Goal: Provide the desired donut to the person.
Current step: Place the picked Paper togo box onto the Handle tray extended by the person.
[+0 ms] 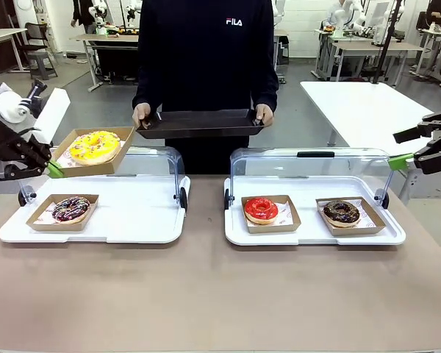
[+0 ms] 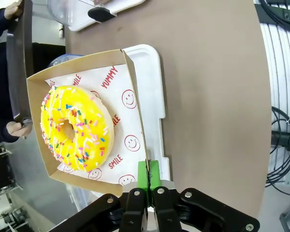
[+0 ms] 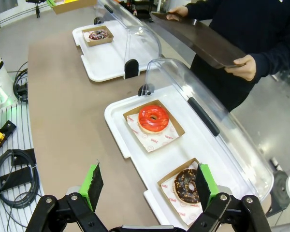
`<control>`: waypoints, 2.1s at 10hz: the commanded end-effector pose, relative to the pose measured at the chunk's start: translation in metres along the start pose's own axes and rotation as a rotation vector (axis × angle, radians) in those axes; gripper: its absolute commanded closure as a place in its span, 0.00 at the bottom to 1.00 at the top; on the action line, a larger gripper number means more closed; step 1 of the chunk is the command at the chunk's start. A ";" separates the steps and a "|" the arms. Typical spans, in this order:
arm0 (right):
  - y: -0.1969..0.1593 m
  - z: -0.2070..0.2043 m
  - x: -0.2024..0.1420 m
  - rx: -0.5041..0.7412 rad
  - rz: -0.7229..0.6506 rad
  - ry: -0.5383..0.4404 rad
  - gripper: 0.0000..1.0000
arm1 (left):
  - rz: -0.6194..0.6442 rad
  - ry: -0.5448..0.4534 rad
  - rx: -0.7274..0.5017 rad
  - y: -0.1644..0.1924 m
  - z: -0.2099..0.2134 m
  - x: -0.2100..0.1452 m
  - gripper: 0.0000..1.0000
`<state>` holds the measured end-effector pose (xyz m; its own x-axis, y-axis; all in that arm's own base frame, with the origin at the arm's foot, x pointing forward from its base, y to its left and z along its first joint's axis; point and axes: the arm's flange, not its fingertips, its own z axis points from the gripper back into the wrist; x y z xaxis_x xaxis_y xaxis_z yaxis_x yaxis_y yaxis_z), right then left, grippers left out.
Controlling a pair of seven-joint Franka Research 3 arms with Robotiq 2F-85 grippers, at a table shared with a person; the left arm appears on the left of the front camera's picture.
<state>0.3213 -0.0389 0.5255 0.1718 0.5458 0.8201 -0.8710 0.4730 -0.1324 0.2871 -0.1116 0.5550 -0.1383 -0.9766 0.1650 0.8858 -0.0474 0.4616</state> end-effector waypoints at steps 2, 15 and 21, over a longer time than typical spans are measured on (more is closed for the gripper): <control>-0.001 -0.002 0.000 0.009 -0.003 -0.018 0.00 | 0.010 0.012 0.020 0.000 0.001 0.001 1.00; -0.001 -0.002 0.000 0.009 -0.003 -0.018 0.00 | 0.010 0.012 0.020 0.000 0.001 0.001 1.00; -0.001 -0.002 0.000 0.009 -0.003 -0.018 0.00 | 0.076 -0.031 -0.027 0.066 0.005 0.032 0.99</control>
<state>0.3213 -0.0388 0.5256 0.1717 0.5461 0.8199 -0.8711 0.4729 -0.1326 0.3072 -0.1221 0.5753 -0.1185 -0.9756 0.1851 0.8885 -0.0209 0.4584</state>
